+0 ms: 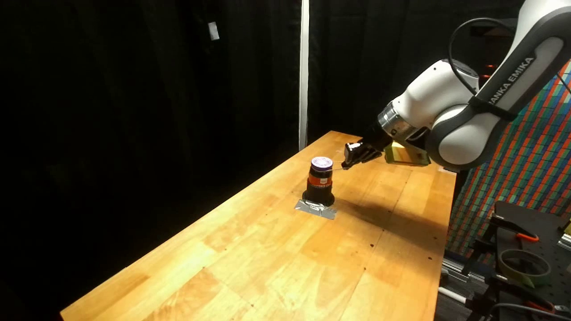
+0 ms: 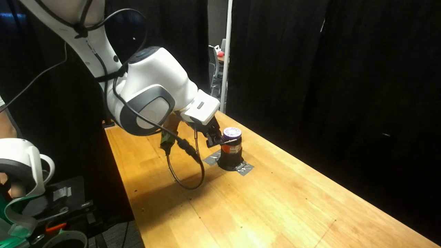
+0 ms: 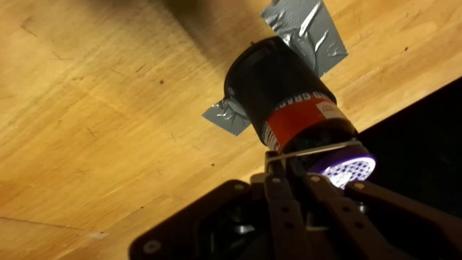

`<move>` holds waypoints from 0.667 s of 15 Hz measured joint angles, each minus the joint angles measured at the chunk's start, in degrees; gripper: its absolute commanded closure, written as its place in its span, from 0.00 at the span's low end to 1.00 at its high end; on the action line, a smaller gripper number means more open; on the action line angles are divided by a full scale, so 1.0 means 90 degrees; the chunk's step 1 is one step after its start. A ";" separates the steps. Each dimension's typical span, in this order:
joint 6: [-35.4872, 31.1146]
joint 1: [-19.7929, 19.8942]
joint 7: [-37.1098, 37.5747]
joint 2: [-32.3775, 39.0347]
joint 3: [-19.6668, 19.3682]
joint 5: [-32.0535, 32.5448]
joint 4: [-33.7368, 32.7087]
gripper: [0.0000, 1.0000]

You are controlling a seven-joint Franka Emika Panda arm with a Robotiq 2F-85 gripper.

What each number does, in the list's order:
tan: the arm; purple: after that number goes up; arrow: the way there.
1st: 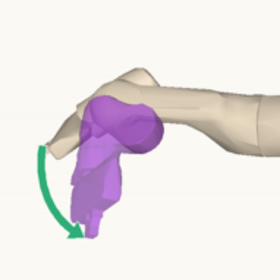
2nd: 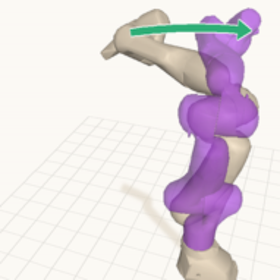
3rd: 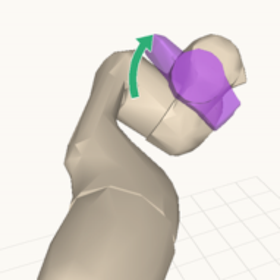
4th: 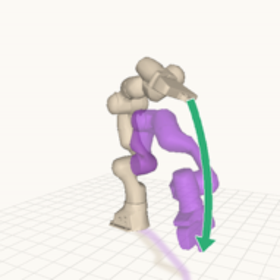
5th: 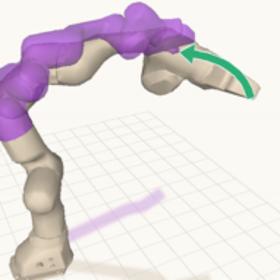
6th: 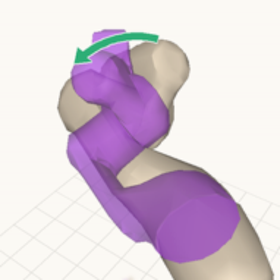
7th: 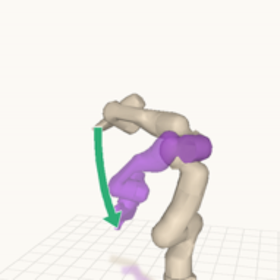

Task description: Pick the elastic around the bottle

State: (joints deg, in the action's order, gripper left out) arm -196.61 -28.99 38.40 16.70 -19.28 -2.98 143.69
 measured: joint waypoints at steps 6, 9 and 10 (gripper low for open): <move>-0.1998 -0.0851 0.0010 0.0340 -0.0066 -0.1994 0.0367 0.92; -0.2620 -0.0096 -0.0167 0.0414 0.1193 -0.2694 0.0387 0.85; -0.2740 0.0170 -0.0167 0.0433 0.1555 -0.2736 0.0389 0.65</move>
State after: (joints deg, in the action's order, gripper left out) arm -221.27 -27.47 36.90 20.60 -5.29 -27.61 147.19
